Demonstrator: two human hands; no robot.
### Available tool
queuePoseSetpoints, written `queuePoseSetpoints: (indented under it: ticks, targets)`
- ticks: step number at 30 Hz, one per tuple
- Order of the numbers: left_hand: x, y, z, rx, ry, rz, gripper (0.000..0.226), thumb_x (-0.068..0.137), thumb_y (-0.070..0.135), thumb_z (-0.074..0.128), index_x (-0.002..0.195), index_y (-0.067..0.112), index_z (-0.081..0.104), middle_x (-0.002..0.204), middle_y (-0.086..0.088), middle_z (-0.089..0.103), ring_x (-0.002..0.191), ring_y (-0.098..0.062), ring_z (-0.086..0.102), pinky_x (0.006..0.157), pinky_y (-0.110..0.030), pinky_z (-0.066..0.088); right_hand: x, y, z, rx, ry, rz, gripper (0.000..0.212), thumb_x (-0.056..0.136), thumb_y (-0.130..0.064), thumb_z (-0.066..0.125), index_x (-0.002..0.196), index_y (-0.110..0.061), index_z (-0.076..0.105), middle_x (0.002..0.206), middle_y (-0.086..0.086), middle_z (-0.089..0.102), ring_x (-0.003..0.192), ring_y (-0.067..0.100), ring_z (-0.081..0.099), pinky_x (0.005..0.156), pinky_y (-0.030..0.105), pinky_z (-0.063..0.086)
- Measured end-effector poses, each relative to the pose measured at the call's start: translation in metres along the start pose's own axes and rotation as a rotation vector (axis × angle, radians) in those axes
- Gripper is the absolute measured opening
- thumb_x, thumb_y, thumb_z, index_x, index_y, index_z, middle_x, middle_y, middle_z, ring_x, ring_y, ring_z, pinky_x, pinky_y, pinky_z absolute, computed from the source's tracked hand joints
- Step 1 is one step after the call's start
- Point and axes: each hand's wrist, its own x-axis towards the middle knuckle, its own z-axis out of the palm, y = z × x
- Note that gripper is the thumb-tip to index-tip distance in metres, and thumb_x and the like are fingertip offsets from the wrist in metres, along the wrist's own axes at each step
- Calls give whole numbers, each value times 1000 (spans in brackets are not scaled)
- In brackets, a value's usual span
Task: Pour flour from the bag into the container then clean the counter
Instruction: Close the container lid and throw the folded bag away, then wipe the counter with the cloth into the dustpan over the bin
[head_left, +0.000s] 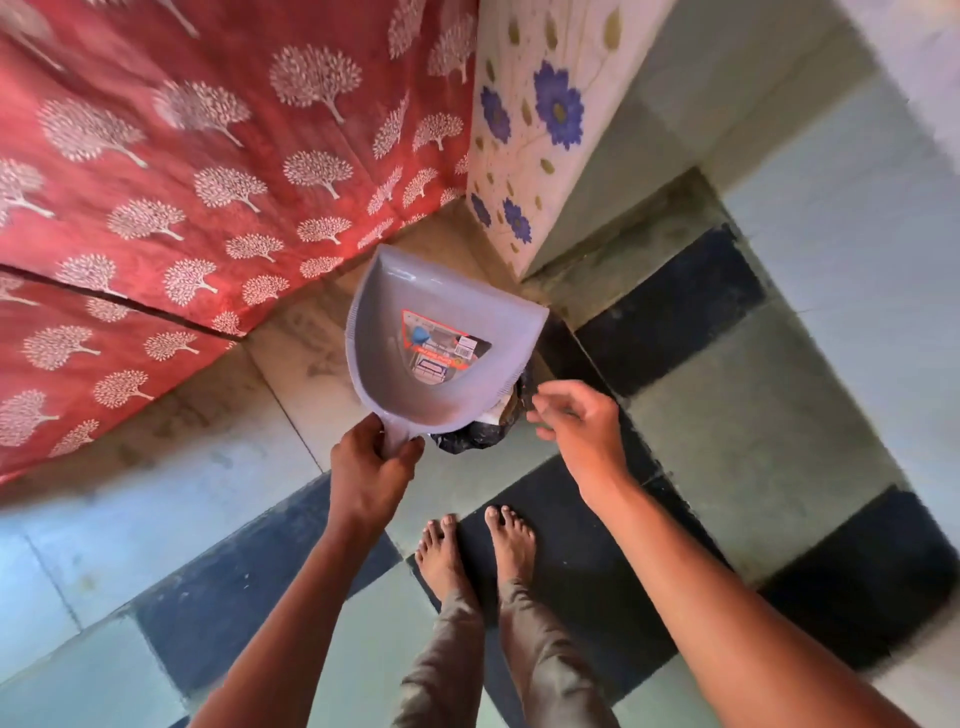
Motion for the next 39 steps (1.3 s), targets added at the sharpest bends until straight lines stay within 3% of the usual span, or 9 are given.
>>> queuePoseSetpoints:
  ticks: [6, 11, 16, 19, 22, 25, 29, 34, 39]
  targets:
    - [-94, 122, -79, 86, -81, 129, 5, 82, 9, 68, 80, 8, 64, 60, -2, 69, 46, -1, 59, 45, -14, 41, -132, -131, -86, -26, 73, -99, 11, 95, -7, 65, 101, -15, 72, 94, 10, 75, 82, 19, 76, 80, 44, 63]
    - [-158, 181, -113, 148, -155, 254, 8, 81, 10, 69, 80, 13, 61, 64, 2, 65, 56, -13, 55, 50, -29, 39, -214, -195, -135, 19, 112, -219, 10, 95, -7, 65, 104, -6, 70, 96, 14, 75, 82, 24, 76, 77, 45, 62]
    - [-181, 221, -113, 246, -176, 344, 10, 84, 12, 71, 90, 10, 63, 78, -2, 64, 70, -23, 58, 51, -16, 32, -230, -233, -175, 71, 186, -373, 8, 95, -10, 66, 101, -12, 71, 92, 8, 75, 80, 25, 76, 67, 34, 59]
    - [-174, 239, -100, 271, -213, 363, 19, 82, 16, 71, 97, 5, 67, 84, -3, 66, 74, -22, 59, 55, -22, 39, -216, -253, -196, 94, 254, -412, 9, 94, -9, 65, 98, -13, 72, 87, 6, 75, 80, 25, 75, 69, 37, 60]
    - [-159, 253, -80, 356, -238, 333, 23, 82, 16, 73, 100, 2, 67, 86, -10, 70, 76, -30, 63, 63, -29, 41, -189, -272, -216, -140, 342, -534, 17, 90, -3, 65, 101, -14, 72, 95, 3, 74, 87, 17, 71, 79, 37, 61]
    - [-148, 264, -60, 377, -241, 310, 19, 77, 18, 76, 85, 8, 62, 74, -7, 64, 66, -27, 57, 55, -28, 36, -154, -289, -235, -521, 449, -691, 42, 77, -1, 65, 117, -11, 66, 119, 9, 64, 112, 23, 60, 91, 47, 55]
    - [-138, 268, -36, 362, -250, 286, 29, 68, 35, 71, 81, 10, 64, 68, -1, 64, 59, -20, 57, 53, -33, 42, -99, -312, -258, -1149, 377, -602, 85, 68, -30, 62, 149, -37, 37, 157, 17, 26, 147, 43, 25, 105, 58, 38]
    - [-135, 290, -18, 391, -230, 314, 22, 77, 15, 80, 77, 15, 58, 63, 7, 55, 56, -14, 48, 49, -24, 32, -48, -343, -279, -1409, 269, -668, 60, 87, -26, 64, 144, -30, 45, 131, 19, 48, 108, 42, 53, 80, 47, 54]
    - [-127, 311, -3, 442, -238, 349, 20, 79, 9, 78, 81, 17, 59, 70, 6, 59, 60, -6, 52, 51, -17, 34, -17, -384, -360, -1298, 502, -759, 53, 88, -21, 64, 138, -26, 47, 129, 23, 45, 103, 41, 53, 74, 47, 53]
